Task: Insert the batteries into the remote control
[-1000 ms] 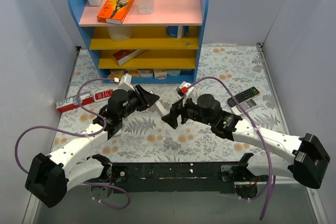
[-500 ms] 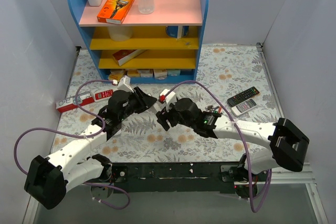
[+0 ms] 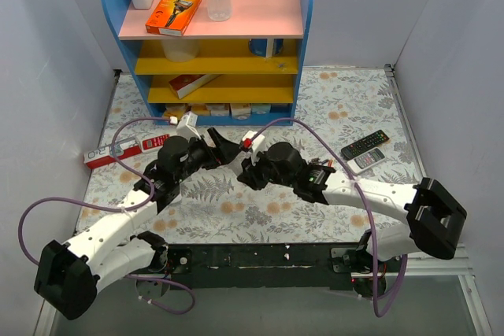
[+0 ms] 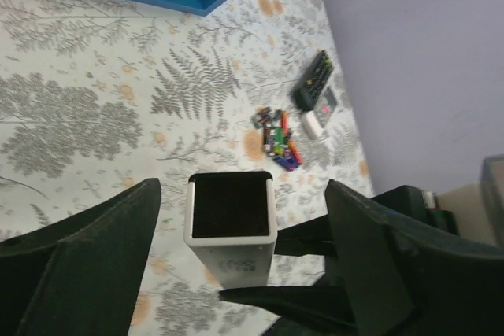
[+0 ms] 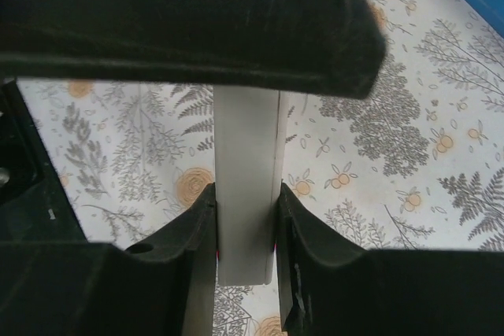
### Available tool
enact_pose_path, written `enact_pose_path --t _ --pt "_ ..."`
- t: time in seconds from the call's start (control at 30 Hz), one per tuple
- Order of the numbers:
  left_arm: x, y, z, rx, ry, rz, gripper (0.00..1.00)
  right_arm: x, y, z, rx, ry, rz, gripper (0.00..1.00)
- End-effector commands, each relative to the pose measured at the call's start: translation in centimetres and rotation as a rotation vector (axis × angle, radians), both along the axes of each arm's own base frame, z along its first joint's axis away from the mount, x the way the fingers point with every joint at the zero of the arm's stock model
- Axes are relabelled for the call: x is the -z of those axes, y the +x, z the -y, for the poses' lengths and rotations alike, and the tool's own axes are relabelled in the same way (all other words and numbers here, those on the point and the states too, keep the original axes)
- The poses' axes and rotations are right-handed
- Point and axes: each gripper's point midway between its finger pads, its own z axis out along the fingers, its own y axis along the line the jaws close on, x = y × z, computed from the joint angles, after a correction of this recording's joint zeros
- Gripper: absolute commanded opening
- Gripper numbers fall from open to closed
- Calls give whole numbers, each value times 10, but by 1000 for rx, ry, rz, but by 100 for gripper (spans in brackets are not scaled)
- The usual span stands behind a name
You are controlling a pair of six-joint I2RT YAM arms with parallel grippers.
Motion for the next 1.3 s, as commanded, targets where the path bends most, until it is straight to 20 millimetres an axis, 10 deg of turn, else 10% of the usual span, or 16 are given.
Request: enact_pose_path --t 0.0,0.3,0.83,1.07,1.27 --pt "-36 -7 -2 48 2 157 95 -43 -9 -3 -82 169 3 1" --pt "-96 -45 -5 169 -89 490 98 -90 -38 23 -294 432 -52 1" --pt "-114 -96 26 505 -269 666 97 -134 -83 28 -564 608 -96 1" --pt "-108 -100 31 556 -288 634 69 -127 -82 23 -575 597 -143 1" --pt "-106 -96 32 537 -299 605 26 -116 -76 17 -552 571 -193 6"
